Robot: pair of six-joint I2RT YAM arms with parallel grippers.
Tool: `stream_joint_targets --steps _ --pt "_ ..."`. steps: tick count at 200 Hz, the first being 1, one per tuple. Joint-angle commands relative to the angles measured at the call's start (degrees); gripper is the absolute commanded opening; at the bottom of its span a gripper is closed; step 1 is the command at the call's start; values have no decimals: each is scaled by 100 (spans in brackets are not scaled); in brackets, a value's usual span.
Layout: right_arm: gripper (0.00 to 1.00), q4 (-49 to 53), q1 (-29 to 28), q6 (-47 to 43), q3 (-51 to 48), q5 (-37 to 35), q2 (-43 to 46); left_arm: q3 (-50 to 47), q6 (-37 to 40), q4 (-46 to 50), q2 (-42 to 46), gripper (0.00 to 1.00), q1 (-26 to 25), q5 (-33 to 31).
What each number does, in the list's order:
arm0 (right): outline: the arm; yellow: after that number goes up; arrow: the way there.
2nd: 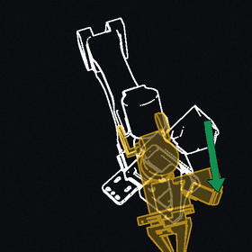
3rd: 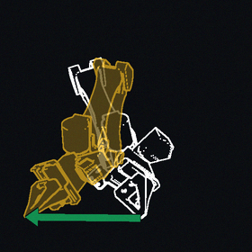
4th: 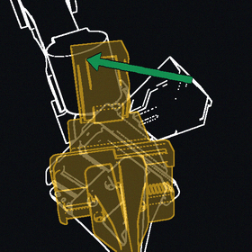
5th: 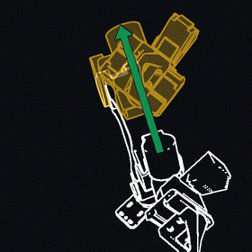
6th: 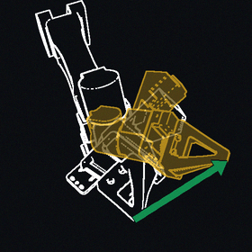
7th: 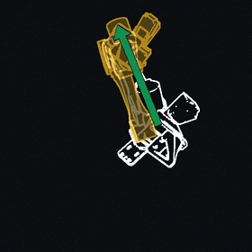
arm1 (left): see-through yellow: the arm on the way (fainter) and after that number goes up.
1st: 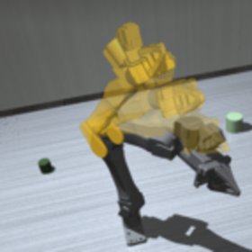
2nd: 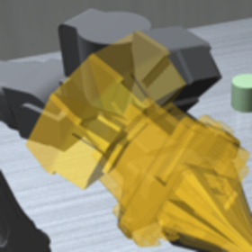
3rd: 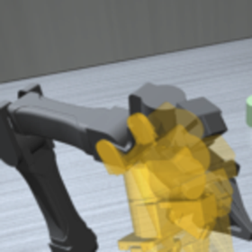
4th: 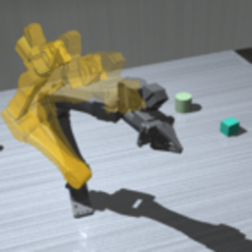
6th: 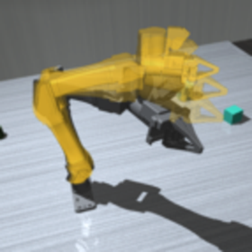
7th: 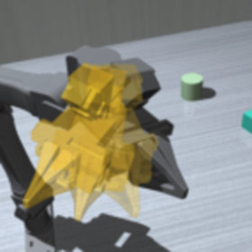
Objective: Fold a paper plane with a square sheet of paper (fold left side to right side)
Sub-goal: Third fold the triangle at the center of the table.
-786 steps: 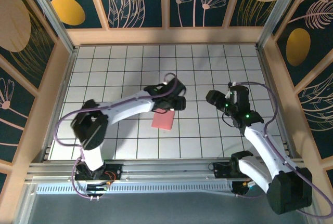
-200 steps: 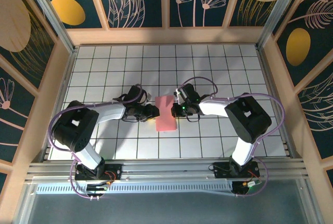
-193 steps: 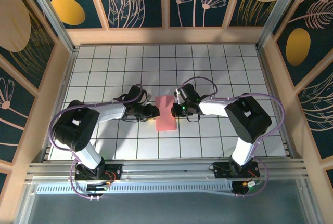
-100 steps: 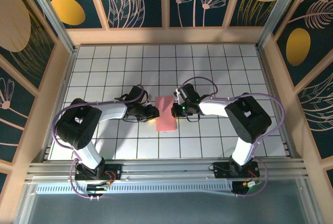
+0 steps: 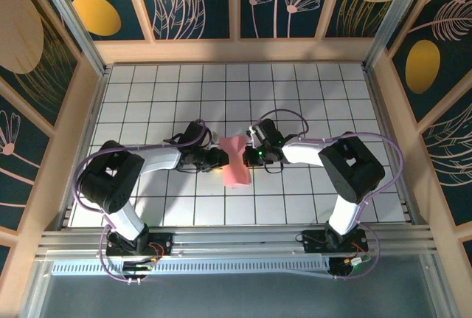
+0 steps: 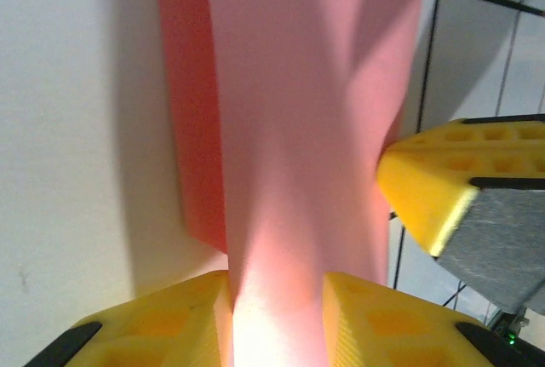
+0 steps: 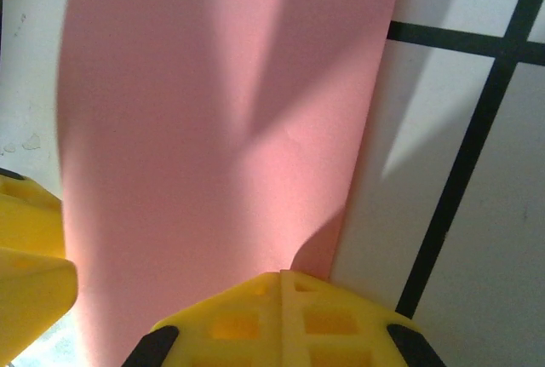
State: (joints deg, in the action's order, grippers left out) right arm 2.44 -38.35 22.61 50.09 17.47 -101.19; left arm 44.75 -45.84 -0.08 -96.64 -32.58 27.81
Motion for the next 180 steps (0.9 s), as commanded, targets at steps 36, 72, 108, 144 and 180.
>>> stream_joint_targets --steps 36,72,108,144,180 --pt "0 469 64 -37 -267 -400 -60 173 -75 -173 143 38 -12 -230" --pt "0 469 65 -38 -282 -412 -45 282 33 41 38 37 -14 -381" --pt "0 459 64 -38 -271 -412 -40 271 58 186 23 27 -13 -482" --pt "0 477 64 -46 -230 -412 -45 237 125 324 -45 27 -18 -571" --pt "0 469 70 -41 -215 -386 -38 238 124 258 -118 23 -18 -523"
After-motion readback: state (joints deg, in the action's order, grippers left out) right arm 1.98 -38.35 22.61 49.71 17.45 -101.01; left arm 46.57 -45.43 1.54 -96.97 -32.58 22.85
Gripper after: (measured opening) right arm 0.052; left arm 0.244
